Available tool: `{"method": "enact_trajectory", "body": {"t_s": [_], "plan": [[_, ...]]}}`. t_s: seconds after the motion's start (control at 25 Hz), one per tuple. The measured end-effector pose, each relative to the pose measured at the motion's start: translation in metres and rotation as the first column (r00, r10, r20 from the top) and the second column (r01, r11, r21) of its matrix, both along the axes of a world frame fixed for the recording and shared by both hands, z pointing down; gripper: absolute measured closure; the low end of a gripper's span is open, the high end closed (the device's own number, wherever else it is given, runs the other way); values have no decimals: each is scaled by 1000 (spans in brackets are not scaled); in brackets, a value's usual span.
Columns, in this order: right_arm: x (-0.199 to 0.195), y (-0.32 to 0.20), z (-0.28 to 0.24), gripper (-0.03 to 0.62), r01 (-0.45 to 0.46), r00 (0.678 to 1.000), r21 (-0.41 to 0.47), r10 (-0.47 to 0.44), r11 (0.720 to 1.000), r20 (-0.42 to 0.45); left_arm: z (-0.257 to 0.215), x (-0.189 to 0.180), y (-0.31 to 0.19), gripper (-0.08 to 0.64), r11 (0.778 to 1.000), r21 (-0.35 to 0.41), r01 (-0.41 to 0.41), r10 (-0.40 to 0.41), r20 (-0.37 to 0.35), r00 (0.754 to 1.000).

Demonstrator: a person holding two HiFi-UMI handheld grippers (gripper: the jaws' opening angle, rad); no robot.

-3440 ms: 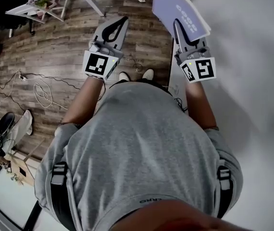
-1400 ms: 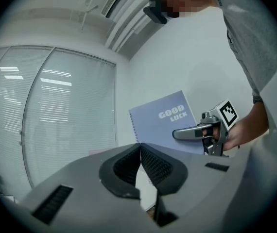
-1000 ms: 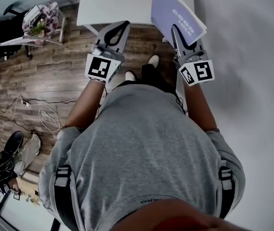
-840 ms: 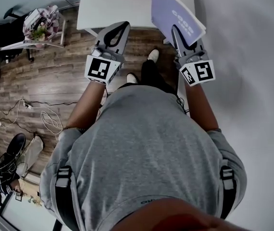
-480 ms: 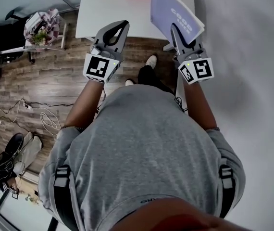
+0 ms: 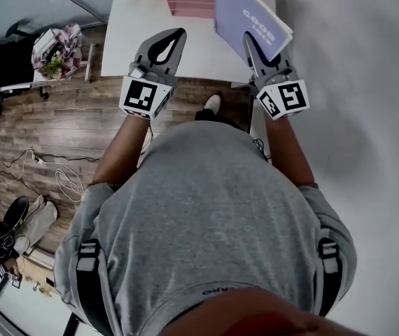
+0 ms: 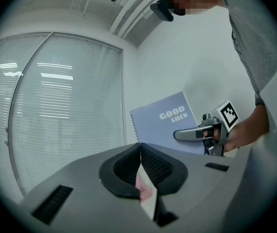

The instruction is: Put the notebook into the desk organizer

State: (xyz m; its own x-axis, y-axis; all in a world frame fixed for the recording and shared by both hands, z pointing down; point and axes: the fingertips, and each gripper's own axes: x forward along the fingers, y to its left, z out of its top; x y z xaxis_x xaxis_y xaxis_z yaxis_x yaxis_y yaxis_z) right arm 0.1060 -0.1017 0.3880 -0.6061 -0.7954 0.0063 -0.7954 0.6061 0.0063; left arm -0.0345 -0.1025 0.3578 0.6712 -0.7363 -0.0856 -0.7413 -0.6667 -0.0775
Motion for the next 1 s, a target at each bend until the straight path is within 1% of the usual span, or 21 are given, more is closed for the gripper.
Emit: {"method": "enact_trajectory", "body": {"t_s": [0.12,0.28,0.32,0.48,0.64,0.8,1.0], "plan": [[7,-23,-1,554,29,1000,6,-29,1000,2,1,10,-18,540,1000,-7,21,-21,10,1000],[19,-56,-8,554,64,998,10,-64,998,19,4,24,-46,540,998,-49,46,-45,31,999],[20,-62,-10,554,77,997,10,-77,997,22,2,26,-52,540,997,-49,55,-53,31,998],[19,-86,-10,554,123,992,10,-123,992,26,-1,30,-75,540,996,-22,87,-87,25,996],[12,-103,-9,554,151,988,15,-151,988,25,4,29,-90,540,995,-19,98,-97,32,995],[2,-136,-14,554,177,984,-10,-176,984,27,-1,23,-123,540,994,-8,104,-104,40,994],[1,-138,-14,554,192,981,-22,-191,981,31,2,25,-129,540,996,26,87,-88,55,995]]}}
